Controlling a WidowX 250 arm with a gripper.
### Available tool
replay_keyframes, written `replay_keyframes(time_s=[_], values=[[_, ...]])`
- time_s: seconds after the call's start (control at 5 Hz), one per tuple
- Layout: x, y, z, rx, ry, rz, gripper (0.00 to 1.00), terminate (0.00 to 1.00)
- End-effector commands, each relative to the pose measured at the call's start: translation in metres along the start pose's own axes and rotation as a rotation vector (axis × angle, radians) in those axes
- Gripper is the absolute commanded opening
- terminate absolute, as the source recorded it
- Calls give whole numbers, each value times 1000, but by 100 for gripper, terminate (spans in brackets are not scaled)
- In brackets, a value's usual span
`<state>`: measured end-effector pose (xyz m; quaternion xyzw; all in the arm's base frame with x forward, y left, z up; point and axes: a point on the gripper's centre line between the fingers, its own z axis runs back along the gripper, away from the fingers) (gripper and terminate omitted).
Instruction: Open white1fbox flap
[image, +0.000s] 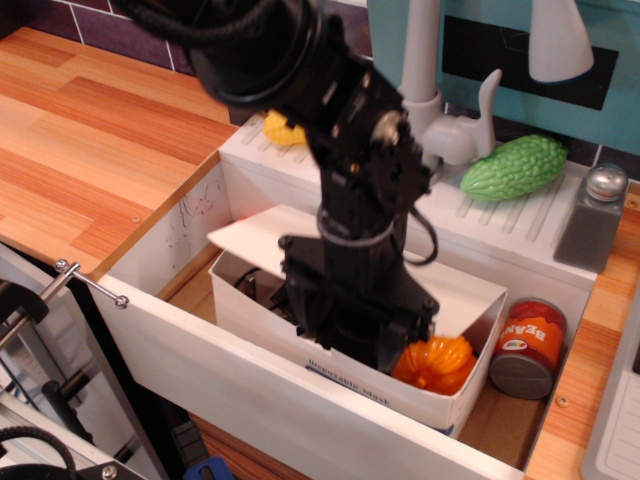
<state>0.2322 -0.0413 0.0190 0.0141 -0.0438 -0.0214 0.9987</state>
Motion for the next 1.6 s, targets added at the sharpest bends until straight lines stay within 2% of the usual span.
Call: replay_keyframes(time_s=[0.0, 0.4, 0.6, 1.0, 1.2, 1.4], values=[[31, -5, 38, 37, -75, -46, 100, 0], [65, -7, 64, 65, -129, -116, 100, 0], [83, -8, 67, 68, -162, -162, 100, 0], [129, -11, 65, 37, -190, -235, 100, 0], [143, -14, 63, 30, -211, -262, 100, 0], [145, -18, 60, 30, -211, -241, 100, 100]])
